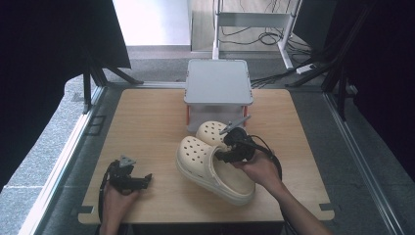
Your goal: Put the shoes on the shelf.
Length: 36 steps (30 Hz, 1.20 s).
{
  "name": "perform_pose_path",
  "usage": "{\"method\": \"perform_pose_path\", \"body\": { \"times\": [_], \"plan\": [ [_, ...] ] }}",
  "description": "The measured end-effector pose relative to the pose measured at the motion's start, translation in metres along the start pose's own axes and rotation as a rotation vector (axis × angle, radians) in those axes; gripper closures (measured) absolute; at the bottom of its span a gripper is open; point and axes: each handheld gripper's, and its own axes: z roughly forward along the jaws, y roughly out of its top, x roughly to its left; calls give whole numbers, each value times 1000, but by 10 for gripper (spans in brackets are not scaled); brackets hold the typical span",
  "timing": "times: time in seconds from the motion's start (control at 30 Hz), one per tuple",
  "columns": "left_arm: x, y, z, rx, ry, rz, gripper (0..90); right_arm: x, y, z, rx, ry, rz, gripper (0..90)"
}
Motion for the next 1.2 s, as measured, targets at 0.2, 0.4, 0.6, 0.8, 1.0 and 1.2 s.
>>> {"method": "perform_pose_path", "body": {
  "times": [0.2,0.4,0.6,0.8,1.0,1.2],
  "plan": [
    [0,0,0,-1,0,4,0,-6,7,-24,-8,-18,21,664],
    [0,0,0,0,0,3,0,-10,16,-46,-20,-43,37,664],
    [0,0,0,-3,0,0,0,-19,31,-63,-31,-60,66,664],
    [0,0,0,2,-5,1,0,-28,48,-73,-43,-99,95,664],
    [0,0,0,3,-7,0,0,-41,71,-73,-56,-145,140,664],
    [0,0,0,2,-6,-1,0,-59,95,-64,-69,-165,206,664]
  ]
}}
